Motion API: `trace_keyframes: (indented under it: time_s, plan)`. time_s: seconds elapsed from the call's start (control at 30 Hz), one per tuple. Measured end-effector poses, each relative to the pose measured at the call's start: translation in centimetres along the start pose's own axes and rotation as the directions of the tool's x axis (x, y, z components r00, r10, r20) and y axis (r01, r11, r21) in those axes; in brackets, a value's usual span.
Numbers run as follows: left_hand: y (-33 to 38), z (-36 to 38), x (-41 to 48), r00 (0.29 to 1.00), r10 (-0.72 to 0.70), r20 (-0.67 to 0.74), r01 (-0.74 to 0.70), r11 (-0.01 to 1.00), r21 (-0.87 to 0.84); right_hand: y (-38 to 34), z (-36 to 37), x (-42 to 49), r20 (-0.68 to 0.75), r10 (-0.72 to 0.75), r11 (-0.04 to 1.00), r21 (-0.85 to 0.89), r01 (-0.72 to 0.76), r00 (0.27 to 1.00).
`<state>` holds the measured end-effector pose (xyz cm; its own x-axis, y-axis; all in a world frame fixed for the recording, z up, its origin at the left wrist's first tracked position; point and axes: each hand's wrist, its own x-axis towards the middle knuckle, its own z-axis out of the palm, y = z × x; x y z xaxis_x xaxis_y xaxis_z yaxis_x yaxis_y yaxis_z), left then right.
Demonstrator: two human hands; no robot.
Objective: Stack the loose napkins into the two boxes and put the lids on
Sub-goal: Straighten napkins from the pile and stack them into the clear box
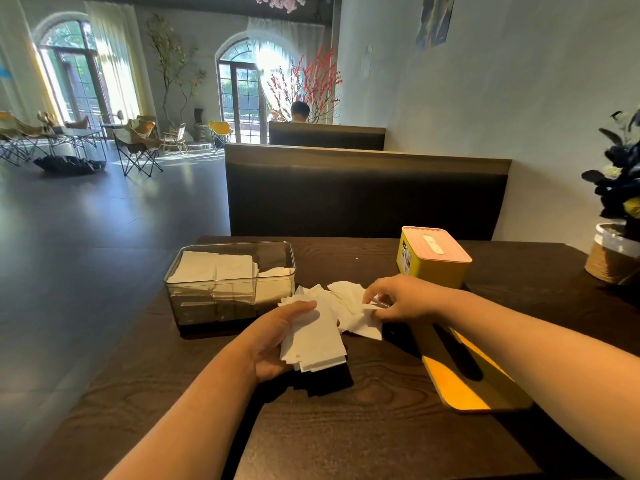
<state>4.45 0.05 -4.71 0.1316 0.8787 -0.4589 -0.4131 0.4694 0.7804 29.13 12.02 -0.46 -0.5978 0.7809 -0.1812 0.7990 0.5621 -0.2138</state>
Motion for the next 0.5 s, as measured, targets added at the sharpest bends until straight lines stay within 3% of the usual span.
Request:
trace_keyframes:
  time_s: [0.27, 0.5]
  plan:
    - [-0.2, -0.3, 0.5, 1.000, -0.002, 0.007, 0.002, 1.000, 0.019, 1.0, -0.5, -0.5, -0.151, 0.096, 0.952, 0.301, -0.047, 0.984]
    - [-0.1, 0.1, 0.1, 1.000, -0.010, 0.007, 0.011, 1.000, -0.023, -3.2, -4.1, -1.6, -0.344, 0.019, 0.901, 0.414, 0.134, 0.939]
